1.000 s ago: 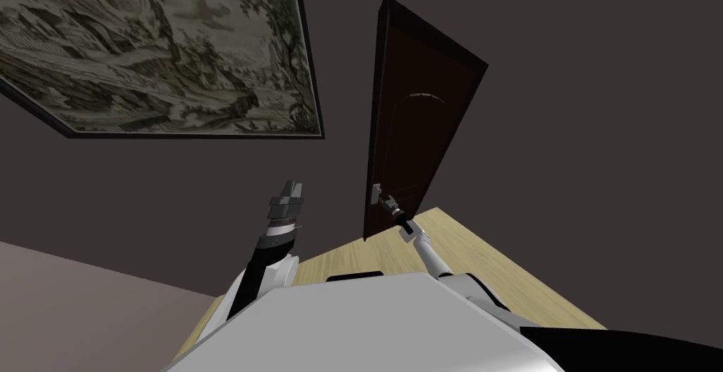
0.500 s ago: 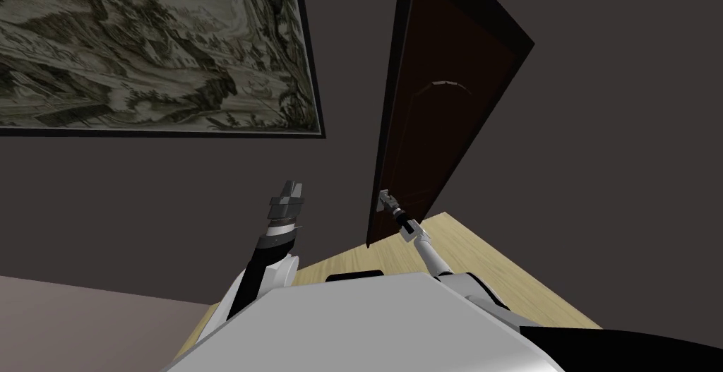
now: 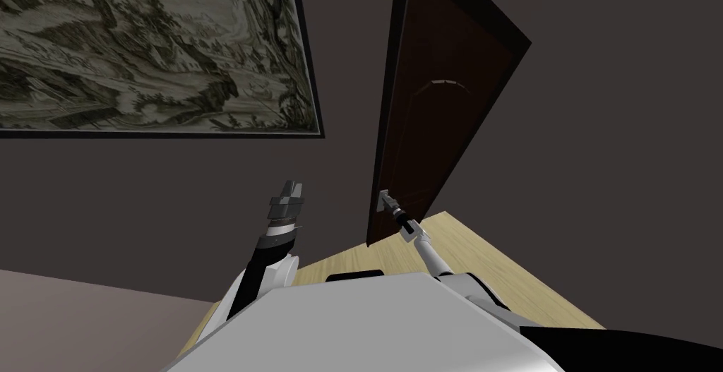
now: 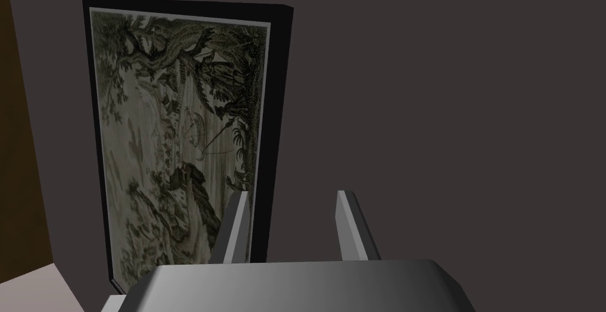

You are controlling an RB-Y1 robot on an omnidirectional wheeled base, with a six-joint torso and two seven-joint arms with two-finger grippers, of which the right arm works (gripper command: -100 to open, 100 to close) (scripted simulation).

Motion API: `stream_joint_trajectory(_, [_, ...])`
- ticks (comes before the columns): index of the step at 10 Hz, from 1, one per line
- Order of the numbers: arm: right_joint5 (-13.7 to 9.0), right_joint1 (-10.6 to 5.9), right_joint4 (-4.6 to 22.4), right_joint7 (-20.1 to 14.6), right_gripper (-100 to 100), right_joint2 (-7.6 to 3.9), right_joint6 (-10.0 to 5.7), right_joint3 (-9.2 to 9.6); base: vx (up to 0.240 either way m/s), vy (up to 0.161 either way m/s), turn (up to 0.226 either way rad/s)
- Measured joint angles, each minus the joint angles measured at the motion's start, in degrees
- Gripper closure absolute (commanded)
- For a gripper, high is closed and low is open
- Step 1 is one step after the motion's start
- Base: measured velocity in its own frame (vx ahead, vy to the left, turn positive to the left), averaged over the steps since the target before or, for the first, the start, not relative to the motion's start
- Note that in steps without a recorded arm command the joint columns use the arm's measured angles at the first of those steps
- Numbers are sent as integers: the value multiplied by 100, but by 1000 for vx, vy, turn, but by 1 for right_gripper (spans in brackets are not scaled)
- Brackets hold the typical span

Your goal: Pull the door open

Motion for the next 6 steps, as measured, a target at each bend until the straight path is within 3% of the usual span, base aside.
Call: stream_joint_trajectory(6, [-328,-30,49,-593,100,0,17,10,-60,-71,125])
